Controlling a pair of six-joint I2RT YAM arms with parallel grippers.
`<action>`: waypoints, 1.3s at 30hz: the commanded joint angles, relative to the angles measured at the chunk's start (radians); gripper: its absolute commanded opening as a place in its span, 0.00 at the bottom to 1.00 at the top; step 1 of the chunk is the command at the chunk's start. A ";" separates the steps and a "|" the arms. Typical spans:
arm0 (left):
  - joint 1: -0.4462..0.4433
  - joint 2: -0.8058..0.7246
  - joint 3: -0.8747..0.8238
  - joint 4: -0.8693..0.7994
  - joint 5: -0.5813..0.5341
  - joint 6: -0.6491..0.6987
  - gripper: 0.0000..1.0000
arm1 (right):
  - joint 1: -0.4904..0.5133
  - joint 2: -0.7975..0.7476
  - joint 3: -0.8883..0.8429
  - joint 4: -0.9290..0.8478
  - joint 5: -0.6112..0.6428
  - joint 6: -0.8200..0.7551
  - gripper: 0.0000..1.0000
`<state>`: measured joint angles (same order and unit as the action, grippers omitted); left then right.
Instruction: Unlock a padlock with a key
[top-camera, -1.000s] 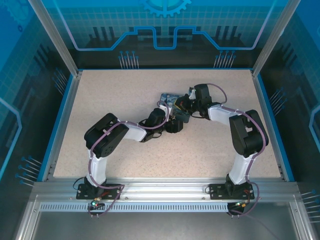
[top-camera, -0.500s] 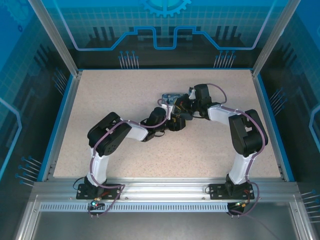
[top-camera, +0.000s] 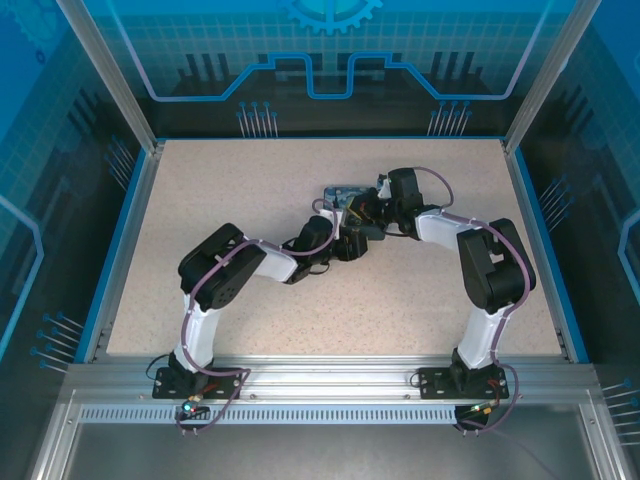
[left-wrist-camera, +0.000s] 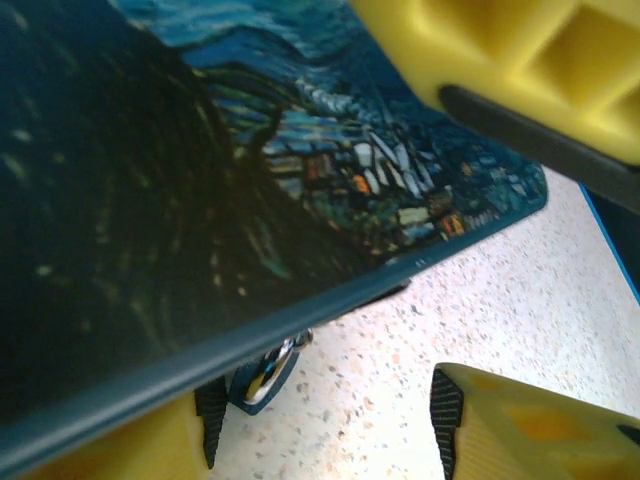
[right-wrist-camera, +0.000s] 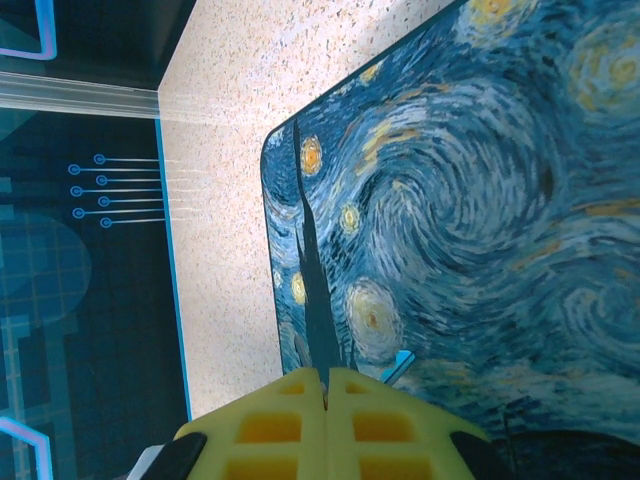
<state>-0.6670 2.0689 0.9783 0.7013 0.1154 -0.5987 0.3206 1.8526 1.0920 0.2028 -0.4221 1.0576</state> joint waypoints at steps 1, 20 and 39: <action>-0.011 0.023 0.042 -0.084 -0.119 0.009 0.54 | 0.008 0.023 -0.007 -0.013 0.006 0.013 0.00; -0.079 0.048 0.108 -0.108 -0.252 0.059 0.39 | 0.005 0.024 -0.026 -0.003 0.006 0.022 0.00; -0.077 0.063 0.021 0.084 -0.293 -0.041 0.20 | -0.014 0.021 -0.037 0.025 0.000 0.044 0.00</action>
<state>-0.7391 2.1246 1.0161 0.7242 -0.1513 -0.6163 0.3180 1.8568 1.0657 0.2356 -0.4038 1.0851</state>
